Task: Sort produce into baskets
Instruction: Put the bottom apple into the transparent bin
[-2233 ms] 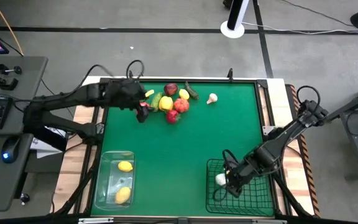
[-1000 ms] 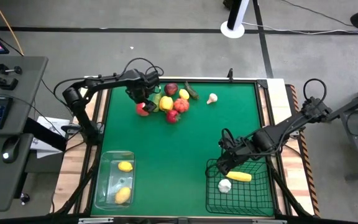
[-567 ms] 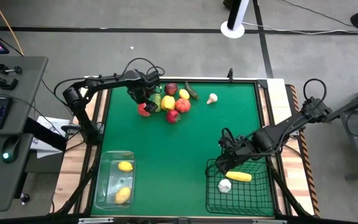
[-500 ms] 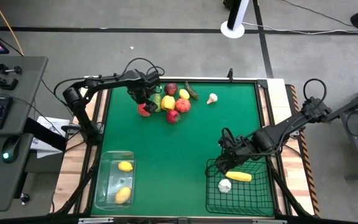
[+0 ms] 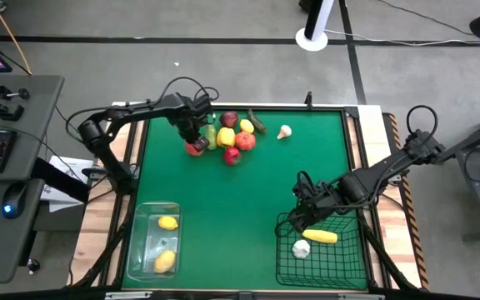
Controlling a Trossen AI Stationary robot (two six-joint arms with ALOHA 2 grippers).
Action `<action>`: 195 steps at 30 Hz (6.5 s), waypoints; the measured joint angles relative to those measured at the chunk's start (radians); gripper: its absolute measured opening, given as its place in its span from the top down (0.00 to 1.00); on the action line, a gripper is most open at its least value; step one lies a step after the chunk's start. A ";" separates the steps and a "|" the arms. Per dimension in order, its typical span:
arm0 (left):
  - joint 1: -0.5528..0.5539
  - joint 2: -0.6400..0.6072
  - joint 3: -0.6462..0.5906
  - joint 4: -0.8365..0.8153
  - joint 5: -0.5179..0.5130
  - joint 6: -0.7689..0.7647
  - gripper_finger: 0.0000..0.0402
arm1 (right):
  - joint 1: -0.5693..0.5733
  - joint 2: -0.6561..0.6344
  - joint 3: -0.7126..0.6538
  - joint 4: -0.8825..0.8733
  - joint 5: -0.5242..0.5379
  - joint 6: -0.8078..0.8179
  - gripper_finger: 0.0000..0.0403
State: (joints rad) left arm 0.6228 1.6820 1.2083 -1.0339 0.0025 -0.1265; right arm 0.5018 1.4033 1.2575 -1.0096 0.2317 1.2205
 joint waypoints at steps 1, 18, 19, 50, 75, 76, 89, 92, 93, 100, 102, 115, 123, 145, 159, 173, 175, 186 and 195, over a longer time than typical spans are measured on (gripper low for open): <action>0.000 -0.020 0.000 -0.002 0.000 0.000 0.98 | 0.000 0.000 0.000 0.000 0.000 -0.006 0.16; -0.001 -0.179 0.004 0.002 0.083 0.168 0.77 | 0.000 0.000 0.000 0.005 0.002 -0.033 0.16; -0.001 -0.177 0.004 -0.004 0.084 0.181 0.71 | 0.000 0.000 0.000 0.005 0.002 -0.032 0.16; 0.036 0.109 0.013 0.065 0.058 0.155 0.16 | -0.065 0.000 0.000 0.036 0.001 0.029 0.16; 0.023 0.051 0.002 0.008 -0.004 0.131 0.50 | -0.065 0.000 0.000 0.026 0.002 0.010 0.16; 0.021 0.051 0.002 0.001 -0.002 0.131 0.50 | -0.065 0.000 0.000 0.026 0.002 0.010 0.16; -0.003 -0.088 0.004 -0.063 0.026 0.111 0.53 | -0.065 0.000 0.000 0.031 0.002 -0.001 0.16; -0.035 -0.214 0.004 -0.100 0.087 0.062 0.60 | -0.074 0.000 0.000 0.031 0.004 -0.055 0.16; -0.057 -0.263 0.004 -0.108 0.116 0.036 0.76 | -0.080 0.000 0.000 0.031 0.004 -0.077 0.16; -0.394 -0.589 0.006 -0.173 0.183 -0.264 0.99 | -0.148 0.000 0.000 0.031 0.010 -0.209 0.16; -0.515 -0.647 0.006 -0.179 0.162 -0.368 0.99 | -0.164 0.000 0.000 0.030 0.002 -0.225 0.16; -0.712 -0.712 0.006 -0.141 -0.081 -0.542 0.79 | -0.260 0.001 -0.053 -0.046 -0.043 -0.227 0.16; -0.682 -0.662 0.006 -0.127 0.009 -0.544 0.38 | -0.449 0.000 -0.090 -0.207 -0.088 -0.186 0.16; -0.682 -0.606 0.006 -0.127 -0.041 -0.515 0.21 | -0.434 -0.031 -0.515 0.162 -0.234 0.133 0.16; -0.682 -0.630 0.006 -0.055 -0.066 -0.516 0.21 | -0.433 -0.016 -0.468 0.215 -0.197 0.021 0.32; -0.681 -0.774 0.177 0.300 -0.243 -0.340 0.21 | -0.476 0.066 -0.227 0.903 -0.101 -0.308 0.37; -0.681 -0.793 0.179 0.380 -0.291 -0.304 0.21 | -0.463 0.137 -0.195 1.032 -0.122 -0.333 0.37; -0.681 -0.818 0.178 0.449 -0.388 -0.271 0.21 | -0.325 0.699 0.374 1.220 -0.269 -0.483 0.36; -0.681 -0.819 0.177 0.448 -0.322 -0.245 0.21 | -0.284 1.093 0.927 1.172 -0.247 -0.462 0.35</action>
State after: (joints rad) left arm -0.0585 0.8631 1.3853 -0.5854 -0.3193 -0.3717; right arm 0.2180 2.4959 2.1848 0.1622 -0.0152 0.7586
